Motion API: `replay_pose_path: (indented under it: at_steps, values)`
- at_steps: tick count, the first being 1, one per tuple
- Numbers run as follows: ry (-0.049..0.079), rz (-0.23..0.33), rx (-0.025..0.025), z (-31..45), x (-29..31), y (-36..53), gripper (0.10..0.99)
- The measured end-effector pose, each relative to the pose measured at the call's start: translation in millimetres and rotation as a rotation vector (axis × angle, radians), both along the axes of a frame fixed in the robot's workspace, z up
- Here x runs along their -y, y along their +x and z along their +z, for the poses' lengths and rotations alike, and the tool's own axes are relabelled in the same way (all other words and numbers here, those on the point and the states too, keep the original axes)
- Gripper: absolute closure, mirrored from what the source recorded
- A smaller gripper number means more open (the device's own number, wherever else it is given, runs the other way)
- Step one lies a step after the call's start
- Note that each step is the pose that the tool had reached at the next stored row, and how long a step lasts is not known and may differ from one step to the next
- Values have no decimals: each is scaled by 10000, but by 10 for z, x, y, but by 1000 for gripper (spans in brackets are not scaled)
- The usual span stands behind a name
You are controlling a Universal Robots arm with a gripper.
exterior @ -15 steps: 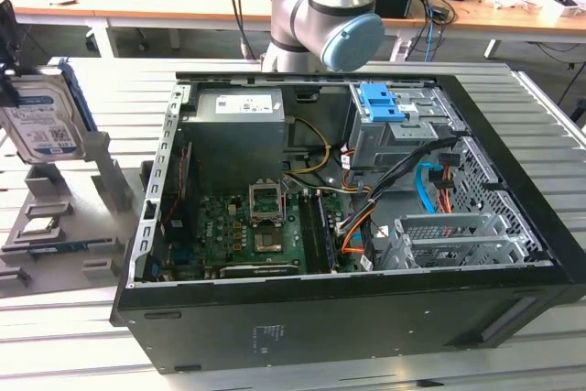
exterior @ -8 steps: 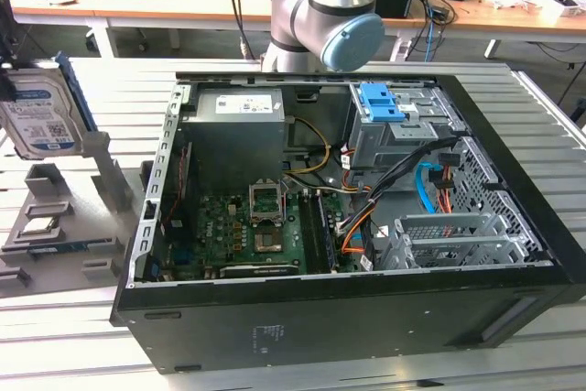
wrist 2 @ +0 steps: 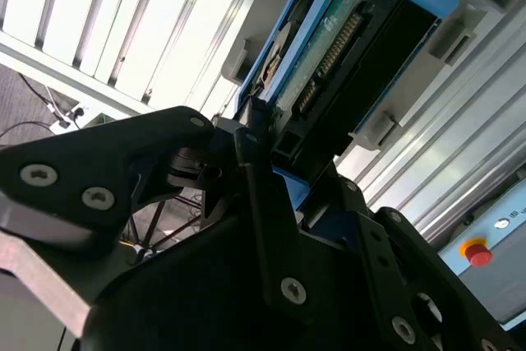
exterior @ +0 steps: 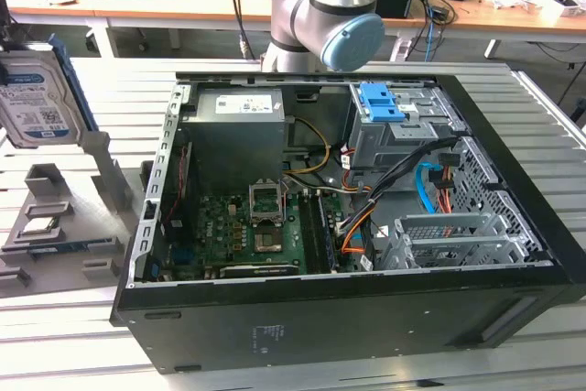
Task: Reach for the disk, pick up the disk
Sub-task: 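Pick up the disk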
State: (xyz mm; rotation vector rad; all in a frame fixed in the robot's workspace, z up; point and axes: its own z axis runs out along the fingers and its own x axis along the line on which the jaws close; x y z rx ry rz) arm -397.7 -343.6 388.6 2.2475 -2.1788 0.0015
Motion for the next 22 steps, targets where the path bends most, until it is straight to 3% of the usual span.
replay_pose_path:
  at_steps: [22]
  values:
    - [0,-1,-62,397,0,41,722]
